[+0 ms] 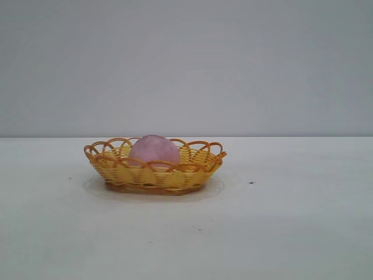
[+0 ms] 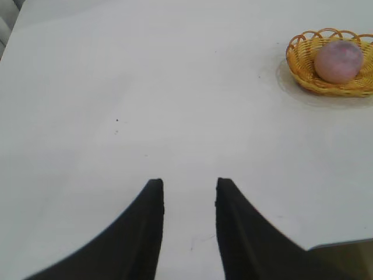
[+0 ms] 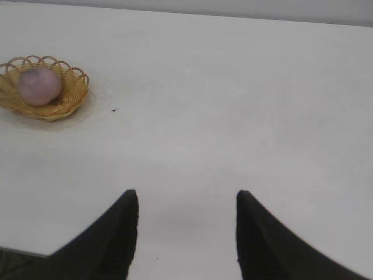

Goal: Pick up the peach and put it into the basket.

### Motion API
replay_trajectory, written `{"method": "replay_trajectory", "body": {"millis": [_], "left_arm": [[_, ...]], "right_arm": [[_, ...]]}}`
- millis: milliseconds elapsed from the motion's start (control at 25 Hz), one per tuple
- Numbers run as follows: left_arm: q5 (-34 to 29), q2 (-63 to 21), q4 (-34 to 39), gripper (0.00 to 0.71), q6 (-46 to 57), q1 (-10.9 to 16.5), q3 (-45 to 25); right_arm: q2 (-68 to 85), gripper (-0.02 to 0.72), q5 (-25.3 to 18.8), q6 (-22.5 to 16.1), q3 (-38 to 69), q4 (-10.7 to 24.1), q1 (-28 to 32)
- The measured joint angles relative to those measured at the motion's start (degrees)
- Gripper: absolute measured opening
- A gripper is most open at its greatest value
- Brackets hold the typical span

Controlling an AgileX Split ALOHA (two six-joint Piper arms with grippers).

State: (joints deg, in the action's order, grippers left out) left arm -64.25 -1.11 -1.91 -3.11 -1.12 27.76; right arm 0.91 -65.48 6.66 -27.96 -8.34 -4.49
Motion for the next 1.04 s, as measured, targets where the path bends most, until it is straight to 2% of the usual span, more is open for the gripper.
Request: {"method": "replay_trajectory", "body": {"millis": [280, 1040], "left_arm": [[0.00, 0.00, 0.00, 0.230, 0.00, 0.00, 0.00], [0.00, 0.00, 0.00, 0.230, 0.00, 0.00, 0.00]], "right_arm": [[0.00, 0.365, 0.00, 0.00, 0.00, -0.13, 7.79], [0.00, 0.365, 0.00, 0.00, 0.00, -0.25, 8.07]]}}
